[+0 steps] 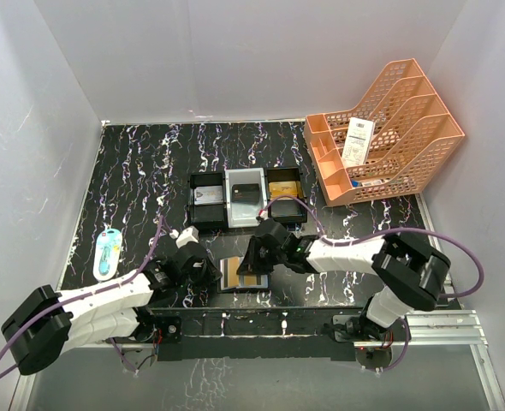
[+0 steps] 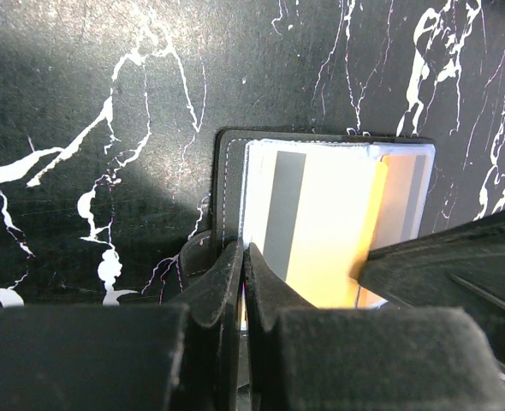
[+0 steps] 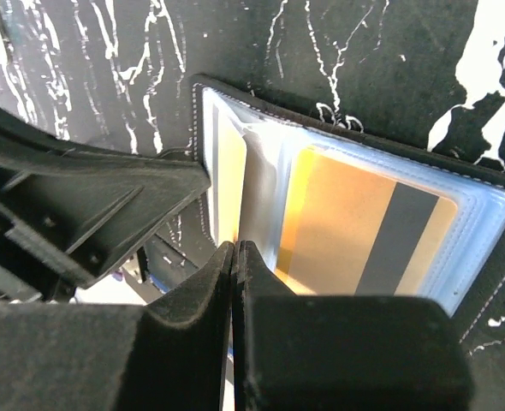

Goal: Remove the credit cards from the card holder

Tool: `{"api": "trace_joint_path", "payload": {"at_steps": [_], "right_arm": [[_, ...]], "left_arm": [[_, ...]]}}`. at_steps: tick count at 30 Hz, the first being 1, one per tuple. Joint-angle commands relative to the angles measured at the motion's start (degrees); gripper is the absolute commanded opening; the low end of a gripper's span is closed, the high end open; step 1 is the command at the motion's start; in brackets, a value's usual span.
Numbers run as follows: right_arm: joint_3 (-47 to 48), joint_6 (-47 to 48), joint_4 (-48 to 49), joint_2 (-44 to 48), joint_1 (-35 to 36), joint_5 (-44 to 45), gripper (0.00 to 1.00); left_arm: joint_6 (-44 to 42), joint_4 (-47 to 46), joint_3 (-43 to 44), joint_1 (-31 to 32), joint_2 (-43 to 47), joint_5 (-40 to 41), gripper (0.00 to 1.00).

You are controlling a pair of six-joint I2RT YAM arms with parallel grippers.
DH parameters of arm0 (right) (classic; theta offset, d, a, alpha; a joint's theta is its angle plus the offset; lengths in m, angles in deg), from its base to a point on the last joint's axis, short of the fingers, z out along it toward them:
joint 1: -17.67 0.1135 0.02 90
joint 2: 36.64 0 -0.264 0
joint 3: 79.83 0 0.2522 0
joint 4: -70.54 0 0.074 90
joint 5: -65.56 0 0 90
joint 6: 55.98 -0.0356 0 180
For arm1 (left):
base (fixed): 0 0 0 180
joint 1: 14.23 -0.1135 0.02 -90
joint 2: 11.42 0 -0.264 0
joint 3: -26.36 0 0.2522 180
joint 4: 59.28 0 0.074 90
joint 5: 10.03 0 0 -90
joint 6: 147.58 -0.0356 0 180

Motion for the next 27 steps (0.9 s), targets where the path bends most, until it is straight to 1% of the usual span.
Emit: {"api": "trace_joint_path", "payload": {"at_steps": [1, 12, 17, 22, 24, 27], "right_arm": [[-1.3, -1.0, 6.3, 4.3, 0.2, -0.1, 0.00], [-2.8, 0.4, 4.8, 5.9, -1.3, -0.9, 0.00], [-5.4, 0.1, 7.1, 7.3, -2.5, -3.1, 0.00], [-5.3, 1.0, 7.1, 5.6, -3.0, -5.2, 0.00], [-4.0, 1.9, 6.4, 4.1, -3.0, -6.0, 0.05], [-1.0, 3.7, 2.7, 1.4, -3.0, -5.0, 0.14]], "left_arm": [[-0.1, 6.9, -3.1, 0.1, -0.9, 0.4, 0.00], [-0.2, 6.8, -2.7, 0.2, -1.6, 0.3, 0.00], [-0.3, 7.0, -2.5, 0.1, -1.3, 0.4, 0.00], [-0.7, 7.1, -2.1, 0.2, -1.1, 0.4, 0.00], [-0.9, 6.3, -2.2, 0.2, -1.1, 0.0, 0.00], [-1.0, 5.3, -1.8, 0.2, -1.1, -1.2, 0.00]]}}
